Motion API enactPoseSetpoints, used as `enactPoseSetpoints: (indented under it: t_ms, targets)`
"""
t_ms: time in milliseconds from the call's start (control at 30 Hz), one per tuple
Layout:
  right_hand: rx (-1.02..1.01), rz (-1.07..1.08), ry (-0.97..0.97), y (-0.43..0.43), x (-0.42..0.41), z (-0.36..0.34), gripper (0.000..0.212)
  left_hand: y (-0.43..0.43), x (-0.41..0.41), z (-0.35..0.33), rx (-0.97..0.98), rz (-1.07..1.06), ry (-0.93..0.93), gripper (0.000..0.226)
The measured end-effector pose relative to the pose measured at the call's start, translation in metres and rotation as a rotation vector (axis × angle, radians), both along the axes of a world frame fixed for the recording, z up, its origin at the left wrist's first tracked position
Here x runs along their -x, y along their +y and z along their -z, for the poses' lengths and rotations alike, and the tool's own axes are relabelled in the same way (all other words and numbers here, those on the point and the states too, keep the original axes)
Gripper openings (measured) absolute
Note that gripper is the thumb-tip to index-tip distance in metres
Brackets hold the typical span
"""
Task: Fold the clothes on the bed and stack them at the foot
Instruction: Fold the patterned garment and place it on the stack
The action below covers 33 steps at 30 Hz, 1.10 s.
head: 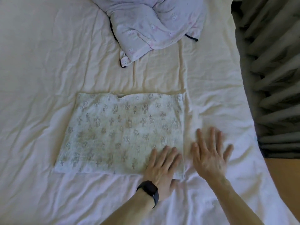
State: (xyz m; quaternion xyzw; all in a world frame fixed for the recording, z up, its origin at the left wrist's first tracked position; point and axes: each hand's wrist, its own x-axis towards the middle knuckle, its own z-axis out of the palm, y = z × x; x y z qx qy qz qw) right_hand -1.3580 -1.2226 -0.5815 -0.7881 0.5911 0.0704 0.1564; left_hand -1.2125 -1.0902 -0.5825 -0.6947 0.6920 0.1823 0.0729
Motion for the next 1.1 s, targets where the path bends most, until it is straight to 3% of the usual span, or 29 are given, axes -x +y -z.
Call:
enactPoseSetpoints:
  t_ms: [67,233,333,400,533,567,633,667,733,833,867,1100]
  targets:
    - [-0.055,-0.043,0.066,-0.006,0.013,0.017,0.059,-0.007,0.005,0.006,-0.095,-0.03,-0.013,0.082]
    - [-0.081,-0.067,0.077,-0.01,0.016,0.033,0.059,-0.014,0.004,-0.01,0.094,-0.014,-0.043,0.063]
    - [-0.159,-0.077,0.122,-0.015,0.013,0.022,0.06,-0.009,-0.001,-0.028,0.339,-0.152,0.124,0.037]
    - [-0.205,-0.057,0.136,-0.02,0.005,0.004,0.061,-0.004,-0.007,-0.044,0.392,-0.33,0.28,0.028]
    - [-0.128,0.22,-0.277,-0.027,-0.035,-0.046,0.063,0.006,-0.024,-0.068,0.342,-0.823,0.531,0.024]
    - [-0.217,0.296,-0.386,-0.032,-0.05,-0.056,0.067,0.009,-0.027,-0.071,0.347,-0.888,0.58,0.025]
    - [-0.605,0.488,-0.579,-0.046,-0.083,-0.07,0.075,0.013,-0.031,-0.079,0.347,-0.9,0.645,0.029]
    - [-0.8,0.586,-0.632,-0.053,-0.097,-0.073,0.072,0.015,-0.032,-0.082,0.338,-0.889,0.675,0.031]
    - [-0.952,0.638,-0.657,-0.066,-0.118,-0.071,0.061,0.016,-0.038,-0.085,0.339,-0.895,0.712,0.032]
    - [-0.862,0.663,-0.686,-0.082,-0.141,-0.064,0.015,0.019,-0.049,-0.087,0.395,-0.951,0.758,0.025]
    - [-0.822,0.675,-0.685,-0.085,-0.147,-0.063,0.011,0.022,-0.052,-0.088,0.409,-0.974,0.78,0.023]
    - [-0.594,0.575,-0.696,-0.072,-0.214,-0.081,0.022,0.051,-0.091,-0.103,0.574,-1.238,0.946,0.016]
